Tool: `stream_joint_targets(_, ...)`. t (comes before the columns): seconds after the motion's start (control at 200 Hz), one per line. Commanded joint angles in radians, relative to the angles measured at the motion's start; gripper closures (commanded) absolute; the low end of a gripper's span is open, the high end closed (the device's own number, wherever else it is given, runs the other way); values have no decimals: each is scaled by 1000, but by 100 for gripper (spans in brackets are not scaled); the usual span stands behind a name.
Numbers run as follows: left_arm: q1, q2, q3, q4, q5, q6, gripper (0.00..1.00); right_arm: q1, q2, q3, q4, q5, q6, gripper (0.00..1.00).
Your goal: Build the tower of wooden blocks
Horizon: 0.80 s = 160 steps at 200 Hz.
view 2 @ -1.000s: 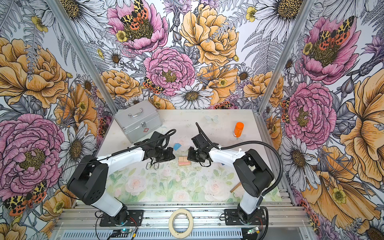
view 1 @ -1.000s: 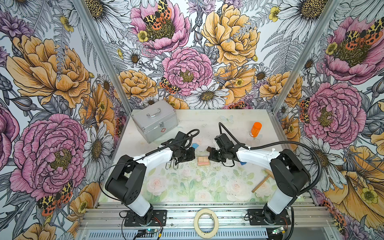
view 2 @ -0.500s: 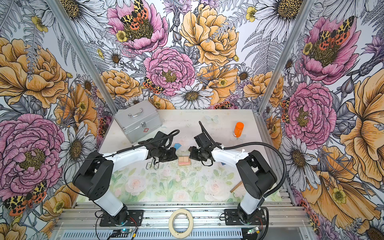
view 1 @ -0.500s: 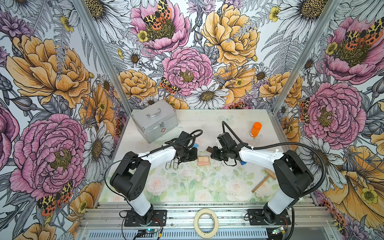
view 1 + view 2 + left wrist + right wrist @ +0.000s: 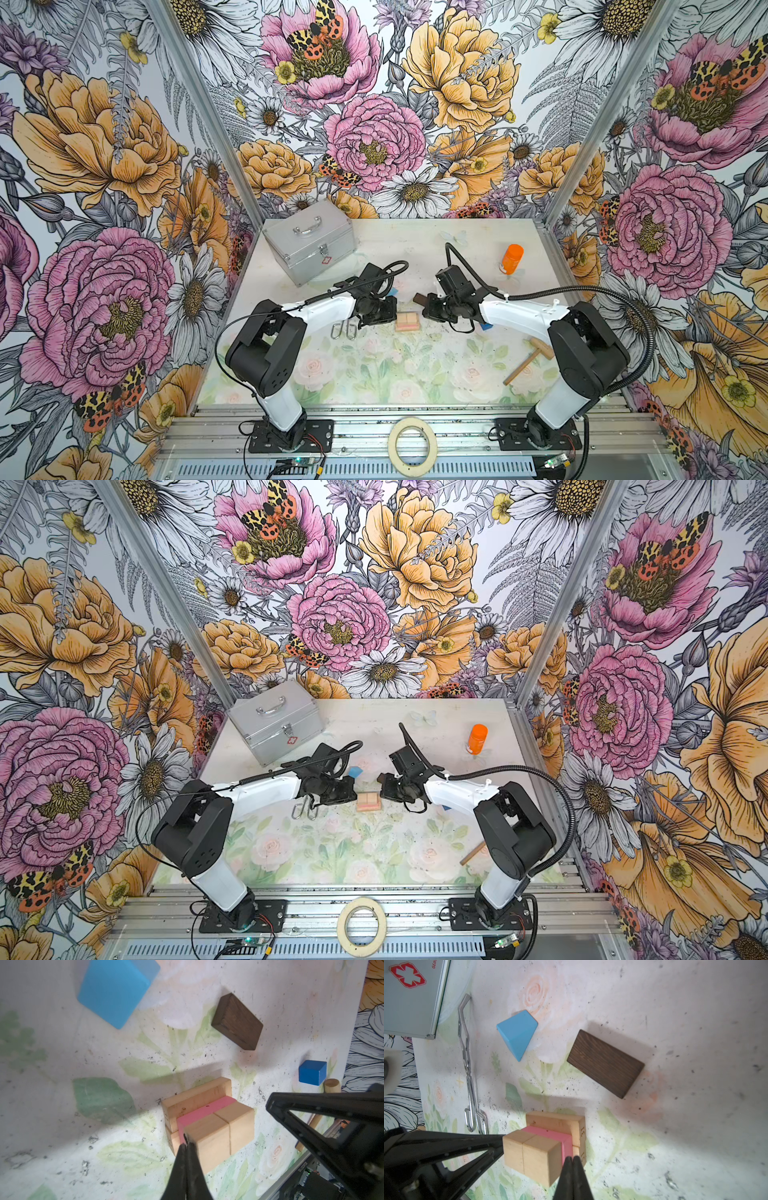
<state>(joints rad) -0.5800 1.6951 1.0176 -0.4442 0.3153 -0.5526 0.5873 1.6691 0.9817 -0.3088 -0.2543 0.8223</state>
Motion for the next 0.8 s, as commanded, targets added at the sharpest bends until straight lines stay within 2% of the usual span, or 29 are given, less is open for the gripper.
stream_joint_targets(0.0,-9,2,24,14,9,-13,100,-6,-35,-12,8,23,5,100)
stream_joint_targets(0.545,-9,-3,17,14,5,-16,100,-9,-38,-16,7,24,5,100)
stream_joint_targets(0.796,25,-32,-2,12,-11,-12,100,-14,-63,-20,0,37,5,100)
